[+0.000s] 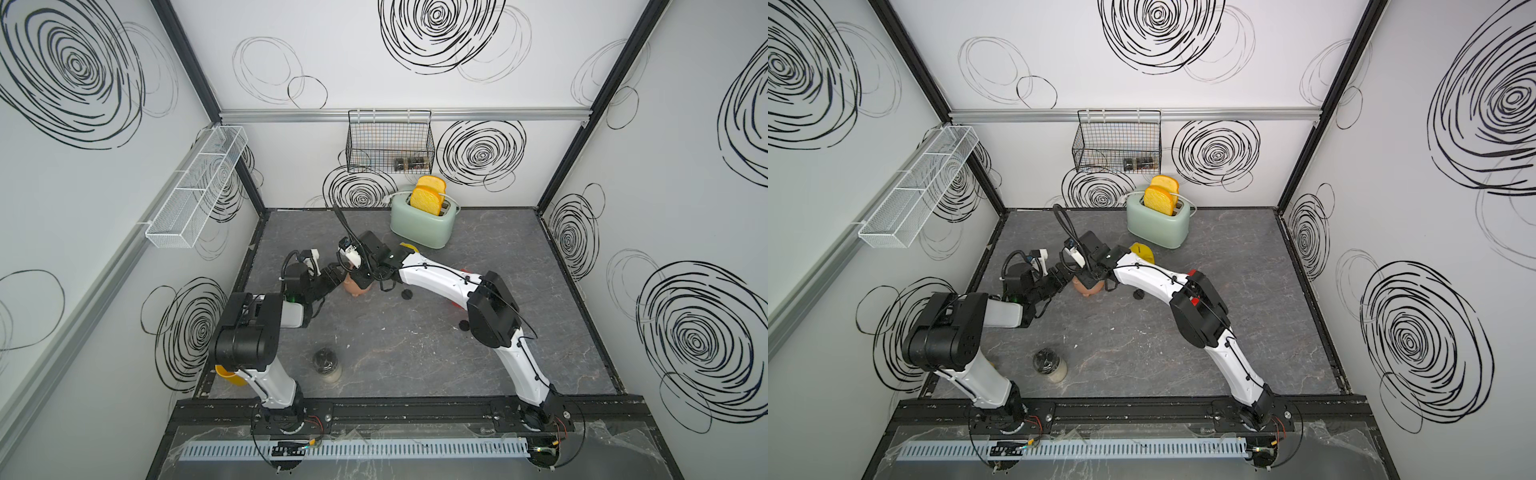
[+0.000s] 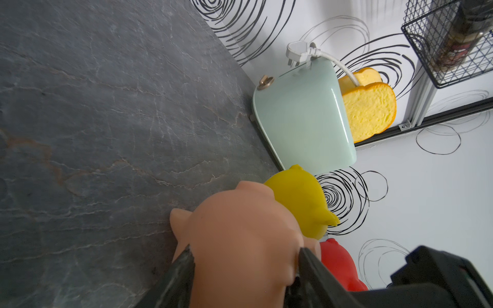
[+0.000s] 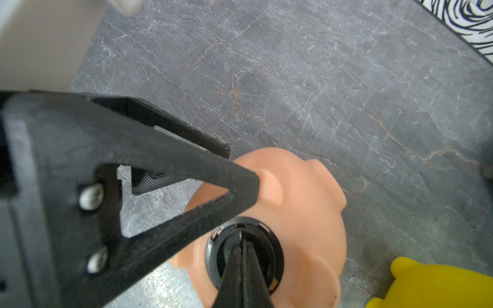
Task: Close piggy banks
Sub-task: Screw the knob on the piggy bank.
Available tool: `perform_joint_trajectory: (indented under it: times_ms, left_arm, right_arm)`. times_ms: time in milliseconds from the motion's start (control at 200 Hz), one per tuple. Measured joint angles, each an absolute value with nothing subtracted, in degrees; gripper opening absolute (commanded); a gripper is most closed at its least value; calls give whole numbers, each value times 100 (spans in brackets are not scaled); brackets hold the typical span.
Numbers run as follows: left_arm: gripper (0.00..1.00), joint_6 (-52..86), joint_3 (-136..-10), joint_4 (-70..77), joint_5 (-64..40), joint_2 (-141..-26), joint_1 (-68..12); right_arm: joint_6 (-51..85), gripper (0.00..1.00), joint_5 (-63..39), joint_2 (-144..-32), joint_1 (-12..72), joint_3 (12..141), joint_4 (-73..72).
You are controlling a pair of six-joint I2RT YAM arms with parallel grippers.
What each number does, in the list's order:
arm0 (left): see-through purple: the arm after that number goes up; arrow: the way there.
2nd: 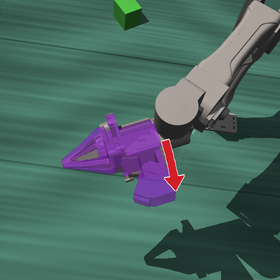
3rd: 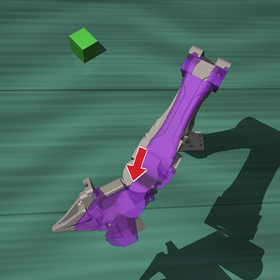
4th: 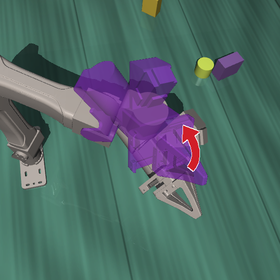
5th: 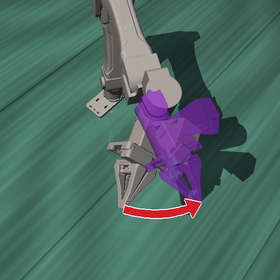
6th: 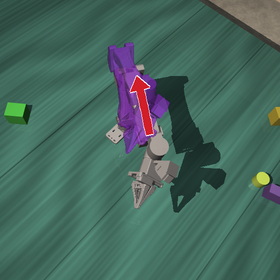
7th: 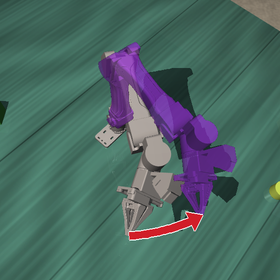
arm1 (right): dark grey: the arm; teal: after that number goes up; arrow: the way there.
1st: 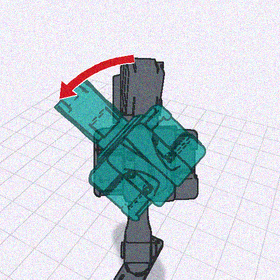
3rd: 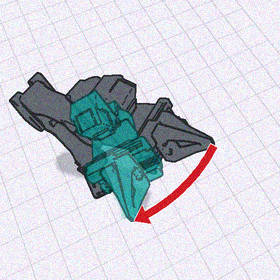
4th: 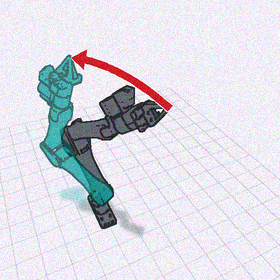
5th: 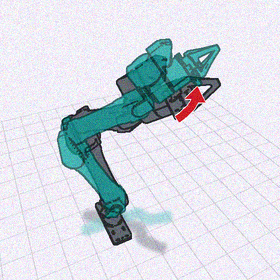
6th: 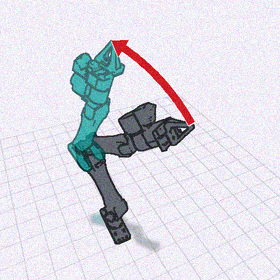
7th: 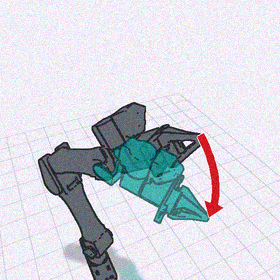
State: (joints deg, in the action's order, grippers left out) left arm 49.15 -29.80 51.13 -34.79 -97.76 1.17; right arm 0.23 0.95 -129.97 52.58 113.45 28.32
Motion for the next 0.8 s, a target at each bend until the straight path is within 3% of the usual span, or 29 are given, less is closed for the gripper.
perform_joint_trajectory:
  times_ms: [300, 801]
  left_arm:
    - [65, 4915, -2993, 5116, -3487, -9786, 117]
    - [65, 4915, -3033, 5111, -3474, -9819, 113]
  right_arm:
    - [30, 0, 97, -13061, 5258, 11489, 2995]
    - [-1723, 0, -399, -12929, 5192, 11017, 2451]
